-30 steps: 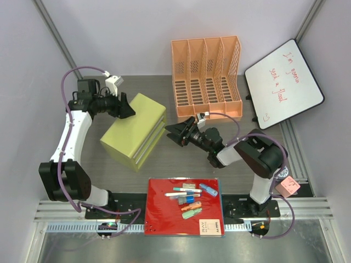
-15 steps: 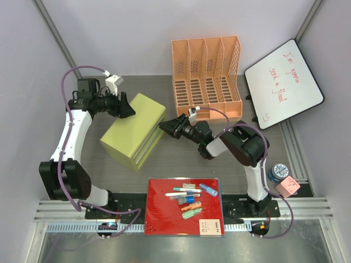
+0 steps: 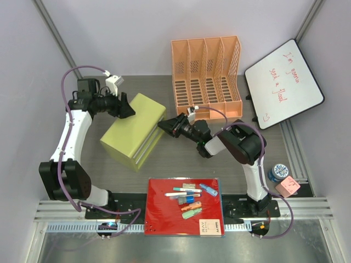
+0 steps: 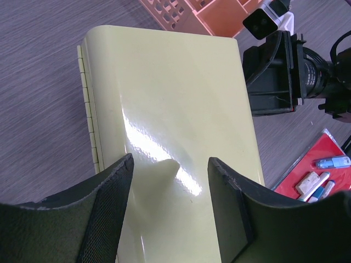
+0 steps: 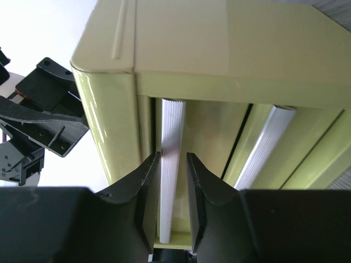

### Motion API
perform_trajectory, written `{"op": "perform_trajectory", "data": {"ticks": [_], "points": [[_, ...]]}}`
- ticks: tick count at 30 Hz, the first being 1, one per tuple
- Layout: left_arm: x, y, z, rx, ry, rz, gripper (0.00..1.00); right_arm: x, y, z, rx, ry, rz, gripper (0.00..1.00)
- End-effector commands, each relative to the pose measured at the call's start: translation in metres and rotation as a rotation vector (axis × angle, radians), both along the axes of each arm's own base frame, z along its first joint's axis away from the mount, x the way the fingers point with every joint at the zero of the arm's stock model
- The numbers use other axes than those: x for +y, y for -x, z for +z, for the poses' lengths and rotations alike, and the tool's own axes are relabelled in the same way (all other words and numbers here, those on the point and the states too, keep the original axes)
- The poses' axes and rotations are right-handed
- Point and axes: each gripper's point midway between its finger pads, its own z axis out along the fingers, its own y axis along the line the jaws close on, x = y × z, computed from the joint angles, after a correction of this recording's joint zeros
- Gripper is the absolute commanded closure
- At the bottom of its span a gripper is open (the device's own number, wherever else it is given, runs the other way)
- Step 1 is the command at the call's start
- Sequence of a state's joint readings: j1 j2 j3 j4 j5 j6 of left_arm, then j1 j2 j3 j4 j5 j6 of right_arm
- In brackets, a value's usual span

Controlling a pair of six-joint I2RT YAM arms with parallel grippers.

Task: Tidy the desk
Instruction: Open the drawer in the storage box.

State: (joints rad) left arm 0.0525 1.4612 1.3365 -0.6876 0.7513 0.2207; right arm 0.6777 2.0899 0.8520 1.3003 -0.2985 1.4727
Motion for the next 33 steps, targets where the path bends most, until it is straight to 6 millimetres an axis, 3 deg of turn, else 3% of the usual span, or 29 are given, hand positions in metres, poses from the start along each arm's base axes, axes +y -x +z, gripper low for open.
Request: {"op": "perform_trajectory", "data": {"ticks": [1,21,33], "points": [[0.04,0.036,-0.086,0.327,-0.194,0.13,0.39,-0.008,0.008,0.096,-0.315,-0.266,0.007,0.68],[0.04,0.034,-0.082,0.315,-0.201,0.114,0.39,0.0,0.001,0.084,-0.29,-0.266,0.019,0.73],[0.039,0.033,-0.078,0.315,-0.194,0.116,0.39,0.0,0.004,0.083,-0.286,-0.262,0.019,0.97]]}}
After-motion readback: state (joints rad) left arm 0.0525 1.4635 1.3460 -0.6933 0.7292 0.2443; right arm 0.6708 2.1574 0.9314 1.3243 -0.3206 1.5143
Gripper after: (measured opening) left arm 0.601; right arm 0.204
